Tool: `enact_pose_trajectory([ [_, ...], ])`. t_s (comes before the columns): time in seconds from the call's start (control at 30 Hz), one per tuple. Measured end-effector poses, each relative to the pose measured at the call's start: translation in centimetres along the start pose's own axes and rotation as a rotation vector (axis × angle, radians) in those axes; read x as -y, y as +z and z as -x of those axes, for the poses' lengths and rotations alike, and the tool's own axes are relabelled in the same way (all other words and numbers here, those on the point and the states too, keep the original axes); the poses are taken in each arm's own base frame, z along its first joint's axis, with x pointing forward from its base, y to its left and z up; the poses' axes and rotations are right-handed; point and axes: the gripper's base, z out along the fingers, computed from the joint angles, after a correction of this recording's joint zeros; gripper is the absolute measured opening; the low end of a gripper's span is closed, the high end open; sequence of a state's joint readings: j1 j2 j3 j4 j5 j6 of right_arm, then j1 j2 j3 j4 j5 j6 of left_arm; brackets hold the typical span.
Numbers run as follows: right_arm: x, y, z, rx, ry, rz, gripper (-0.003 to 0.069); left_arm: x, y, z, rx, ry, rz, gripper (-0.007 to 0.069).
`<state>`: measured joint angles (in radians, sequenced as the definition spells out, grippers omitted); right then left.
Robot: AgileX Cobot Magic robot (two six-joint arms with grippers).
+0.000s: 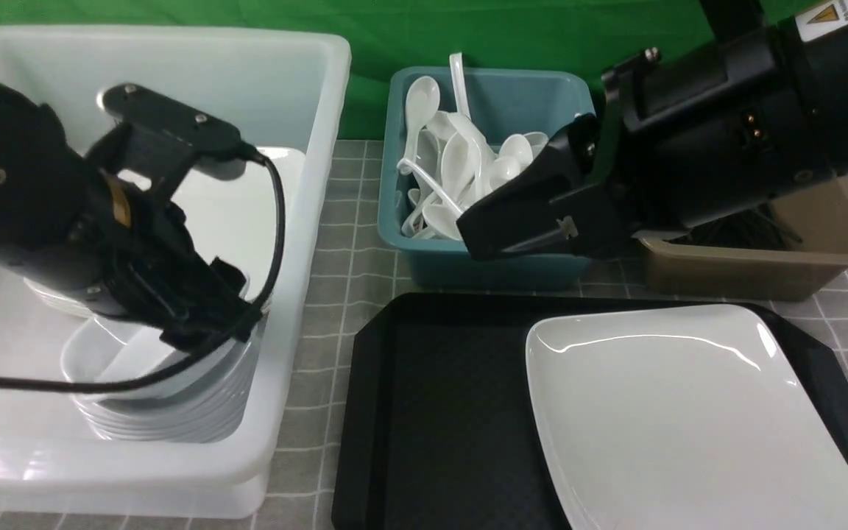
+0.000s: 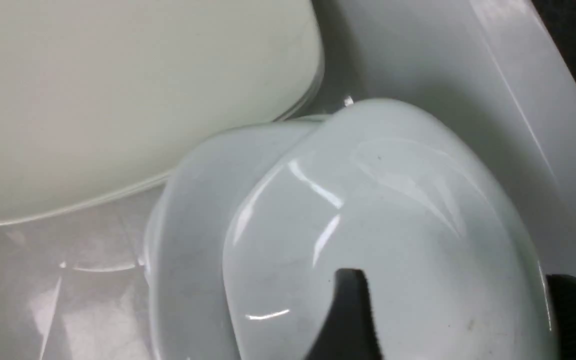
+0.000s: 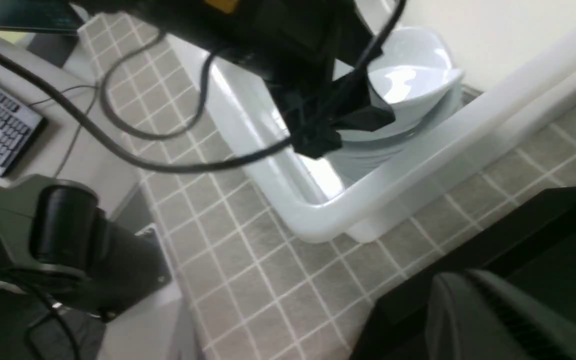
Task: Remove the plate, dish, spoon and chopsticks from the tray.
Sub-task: Use the left arm to put the small plate into the large storage box on the left, then use the left arm to grab a plate from the dinner plate
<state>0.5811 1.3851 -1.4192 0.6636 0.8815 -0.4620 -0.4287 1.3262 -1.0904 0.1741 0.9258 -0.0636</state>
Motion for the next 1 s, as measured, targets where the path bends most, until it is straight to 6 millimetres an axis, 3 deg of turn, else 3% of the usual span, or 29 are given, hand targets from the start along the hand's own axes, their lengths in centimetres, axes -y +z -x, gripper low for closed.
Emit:
enact_pose_trajectory([
  [0.13,0.0,-1.4,0.6,0.003,-0.050,-0.093,0.0028,-0.5,-2.6,1.3,0.033,-0.042,0.014,0.0627],
  [0.33,0.7,-3.8,0.6,0.013,-0.057,-0.234,0.0028,-0.5,-4.6,2.0,0.065,-0.084,-0.025,0.0637],
  [0.53,3.0,-6.5,-0.8,-0.070,0.024,-0.347,0.0028,0.9,-4.2,2.6,0.079,-0.142,-0.173,0.0462],
  [0.57,4.2,-7.5,-1.5,-0.115,0.059,-0.402,0.0028,1.6,-3.6,3.0,0.077,-0.182,-0.252,0.0336],
  [0.6,4.4,-7.5,-1.6,-0.120,0.063,-0.408,0.0028,1.7,-3.6,3.0,0.078,-0.179,-0.252,0.0320],
  [0.63,5.9,-8.6,-2.6,-0.167,0.125,-0.470,0.0027,2.7,-2.9,3.6,0.080,-0.174,-0.323,0.0148],
  [0.7,7.1,-9.4,-3.8,-0.196,0.194,-0.509,0.0026,4.1,-2.0,4.3,0.077,-0.146,-0.375,0.0064],
  [0.8,8.2,-10.4,-5.5,-0.204,0.284,-0.541,0.0026,6.8,-0.7,5.5,0.069,-0.100,-0.433,0.0013],
  [0.83,8.1,-10.3,-5.6,-0.205,0.285,-0.538,0.0026,6.9,-0.5,5.7,0.068,-0.102,-0.435,0.0013],
  [0.9,7.9,-10.6,-7.4,-0.198,0.335,-0.532,0.0026,9.8,1.5,7.3,0.036,-0.055,-0.473,0.0008],
  [1.0,7.3,-10.4,-8.5,-0.194,0.345,-0.522,0.0026,11.7,3.8,8.7,0.008,-0.032,-0.484,0.0021],
])
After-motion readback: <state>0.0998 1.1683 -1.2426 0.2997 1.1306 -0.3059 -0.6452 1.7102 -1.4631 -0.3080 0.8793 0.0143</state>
